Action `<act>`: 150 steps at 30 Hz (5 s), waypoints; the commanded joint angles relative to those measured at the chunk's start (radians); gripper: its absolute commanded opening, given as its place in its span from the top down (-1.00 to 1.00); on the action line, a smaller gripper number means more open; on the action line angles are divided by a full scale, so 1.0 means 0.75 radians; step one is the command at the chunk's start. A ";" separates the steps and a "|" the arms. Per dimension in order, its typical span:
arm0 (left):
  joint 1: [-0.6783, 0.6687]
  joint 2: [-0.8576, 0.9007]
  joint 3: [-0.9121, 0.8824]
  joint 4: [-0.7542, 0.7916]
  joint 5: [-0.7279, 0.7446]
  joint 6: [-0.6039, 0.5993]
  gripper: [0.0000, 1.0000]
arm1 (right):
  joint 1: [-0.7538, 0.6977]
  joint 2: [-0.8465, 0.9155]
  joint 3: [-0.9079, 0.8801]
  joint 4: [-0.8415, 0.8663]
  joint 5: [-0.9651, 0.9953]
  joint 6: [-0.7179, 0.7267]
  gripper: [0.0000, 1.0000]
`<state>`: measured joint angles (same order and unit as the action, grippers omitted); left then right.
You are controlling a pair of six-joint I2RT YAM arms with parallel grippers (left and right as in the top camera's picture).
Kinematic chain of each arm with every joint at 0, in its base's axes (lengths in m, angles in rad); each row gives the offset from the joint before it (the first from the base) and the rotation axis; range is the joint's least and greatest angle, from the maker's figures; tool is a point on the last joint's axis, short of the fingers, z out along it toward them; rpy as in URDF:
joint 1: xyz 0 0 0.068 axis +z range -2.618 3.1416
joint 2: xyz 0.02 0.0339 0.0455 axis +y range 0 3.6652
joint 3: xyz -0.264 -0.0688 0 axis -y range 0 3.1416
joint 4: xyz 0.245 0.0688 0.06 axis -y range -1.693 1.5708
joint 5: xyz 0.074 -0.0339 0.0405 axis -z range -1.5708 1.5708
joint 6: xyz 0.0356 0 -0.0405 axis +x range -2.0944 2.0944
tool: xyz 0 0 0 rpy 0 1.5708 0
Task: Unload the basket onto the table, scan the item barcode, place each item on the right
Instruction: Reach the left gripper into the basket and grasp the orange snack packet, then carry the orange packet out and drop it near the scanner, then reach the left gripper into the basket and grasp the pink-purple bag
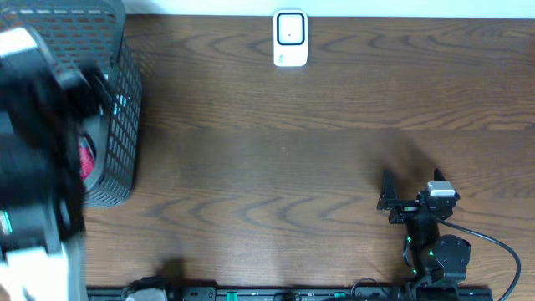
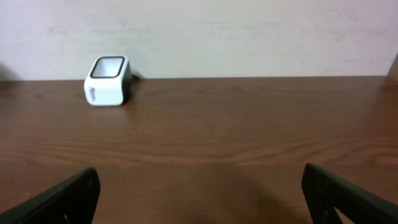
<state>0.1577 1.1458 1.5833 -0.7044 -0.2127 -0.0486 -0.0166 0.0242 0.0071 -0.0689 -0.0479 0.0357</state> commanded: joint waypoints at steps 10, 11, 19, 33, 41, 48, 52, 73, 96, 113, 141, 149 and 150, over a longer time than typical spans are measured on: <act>0.438 0.565 0.138 -0.205 -0.046 -0.249 -0.96 | -0.003 -0.006 -0.002 -0.004 0.007 -0.020 -0.98; 0.468 0.590 0.138 -0.215 -0.046 -0.292 -0.96 | -0.003 -0.006 -0.002 -0.004 0.007 -0.020 -0.99; 0.564 0.788 0.132 -0.464 -0.047 -0.610 -0.96 | -0.003 -0.006 -0.002 -0.004 0.007 -0.020 -0.99; 0.561 1.030 0.010 -0.466 -0.055 -0.700 -0.70 | -0.003 -0.006 -0.002 -0.004 0.007 -0.020 -0.99; 0.561 1.058 0.010 -0.496 -0.055 -0.700 0.31 | -0.003 -0.006 -0.002 -0.004 0.007 -0.019 -0.99; 0.561 1.058 0.004 -0.546 -0.045 -0.700 -0.11 | -0.003 -0.006 -0.002 -0.004 0.007 -0.020 -0.99; 0.561 1.059 -0.033 -0.531 -0.045 -0.700 0.14 | -0.003 -0.006 -0.002 -0.004 0.007 -0.020 -0.99; 0.551 0.396 0.115 -0.341 0.158 -0.695 0.85 | -0.003 -0.006 -0.002 -0.004 0.007 -0.020 -0.99; -0.772 0.644 0.048 -0.012 0.468 -0.197 0.86 | -0.003 -0.006 -0.002 -0.004 0.007 -0.020 -0.98; -0.928 1.147 0.049 0.051 0.598 -0.357 -0.18 | -0.003 -0.006 -0.002 -0.004 0.007 -0.020 -0.99; 0.348 0.412 0.141 -0.229 -0.003 -0.497 -0.57 | -0.003 -0.006 -0.002 -0.004 0.007 -0.019 -0.99; 0.381 0.753 0.135 -0.406 -0.127 -0.486 -0.57 | -0.003 -0.006 -0.002 -0.004 0.007 -0.019 -0.98; 0.381 0.789 0.135 -0.423 -0.127 -0.468 -0.57 | -0.003 -0.006 -0.002 -0.004 0.007 -0.020 -0.99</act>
<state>0.4416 1.6600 1.6913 -0.9924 -0.2493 -0.4118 -0.0166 0.0242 0.0071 -0.0689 -0.0479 0.0357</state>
